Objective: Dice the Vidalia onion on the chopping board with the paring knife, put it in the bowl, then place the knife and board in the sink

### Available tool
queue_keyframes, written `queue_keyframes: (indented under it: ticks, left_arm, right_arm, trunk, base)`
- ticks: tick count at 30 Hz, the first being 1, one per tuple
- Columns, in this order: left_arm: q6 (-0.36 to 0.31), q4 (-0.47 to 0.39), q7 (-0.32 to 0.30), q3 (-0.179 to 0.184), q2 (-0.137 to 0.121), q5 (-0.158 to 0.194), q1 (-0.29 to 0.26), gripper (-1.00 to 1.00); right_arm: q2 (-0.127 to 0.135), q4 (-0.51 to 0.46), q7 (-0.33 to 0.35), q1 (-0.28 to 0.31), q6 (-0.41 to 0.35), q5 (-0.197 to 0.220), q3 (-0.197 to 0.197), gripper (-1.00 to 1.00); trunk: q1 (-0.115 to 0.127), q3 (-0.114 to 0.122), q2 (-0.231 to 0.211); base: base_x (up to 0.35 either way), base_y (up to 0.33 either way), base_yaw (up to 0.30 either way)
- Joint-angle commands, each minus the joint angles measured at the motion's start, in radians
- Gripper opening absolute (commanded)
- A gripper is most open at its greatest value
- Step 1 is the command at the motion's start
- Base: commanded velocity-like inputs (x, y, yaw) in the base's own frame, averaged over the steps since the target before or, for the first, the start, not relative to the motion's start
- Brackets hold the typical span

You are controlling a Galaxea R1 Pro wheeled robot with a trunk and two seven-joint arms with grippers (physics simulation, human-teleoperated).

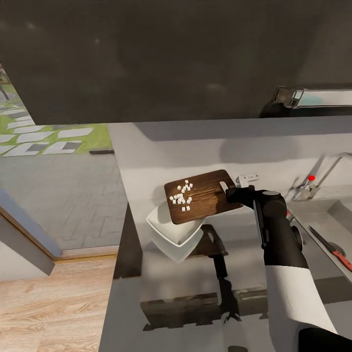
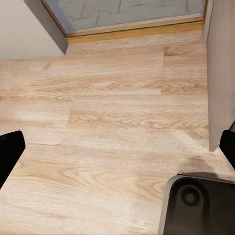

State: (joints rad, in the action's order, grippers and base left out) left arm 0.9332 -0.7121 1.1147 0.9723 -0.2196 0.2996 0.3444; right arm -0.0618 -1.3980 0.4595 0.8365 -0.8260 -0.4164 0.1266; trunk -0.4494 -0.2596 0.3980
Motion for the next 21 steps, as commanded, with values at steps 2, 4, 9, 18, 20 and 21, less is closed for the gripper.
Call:
queue_keyframes:
  ticks: [2, 4, 9, 18, 20, 21]
  left_arm:
    - [-0.001, -0.003, 0.007, 0.005, -0.001, 0.002, -0.001, 1.00]
    - [-0.001, -0.003, 0.007, 0.005, -0.001, 0.002, -0.001, 1.00]
    - [-0.001, -0.003, 0.007, 0.005, -0.001, 0.002, -0.001, 1.00]
    - [-0.001, -0.002, 0.007, 0.005, -0.001, 0.002, -0.001, 1.00]
    - [-0.001, -0.003, 0.007, 0.005, -0.001, 0.002, -0.001, 1.00]
    - [-0.001, -0.003, 0.007, 0.005, -0.001, 0.002, -0.001, 1.00]
  right_arm:
    - [-0.001, -0.001, 0.010, 0.001, -0.002, -0.010, 0.002, -1.00]
    - [-0.001, -0.001, 0.009, 0.001, -0.002, -0.011, 0.002, -1.00]
    - [0.000, -0.001, 0.005, 0.001, -0.001, -0.014, 0.002, -1.00]
    - [0.000, -0.001, -0.009, 0.001, 0.006, -0.084, 0.002, -1.00]
    - [0.000, -0.001, -0.010, 0.001, 0.014, -0.087, 0.002, -1.00]
    - [-0.001, -0.001, -0.010, 0.001, 0.017, -0.088, 0.002, -1.00]
  trunk:
    - [-0.001, -0.002, 0.002]
    - [-0.001, -0.002, 0.002]
    - [-0.001, -0.002, 0.002]
    - [-0.001, -0.002, 0.002]
    - [-0.001, -0.002, 0.002]
    - [-0.001, -0.002, 0.002]
  base:
    - [0.000, 0.000, 0.000]
    - [0.000, 0.000, 0.000]
    - [0.000, 0.000, 0.000]
    - [0.000, 0.000, 0.000]
    - [0.000, 0.000, 0.000]
    - [0.000, 0.000, 0.000]
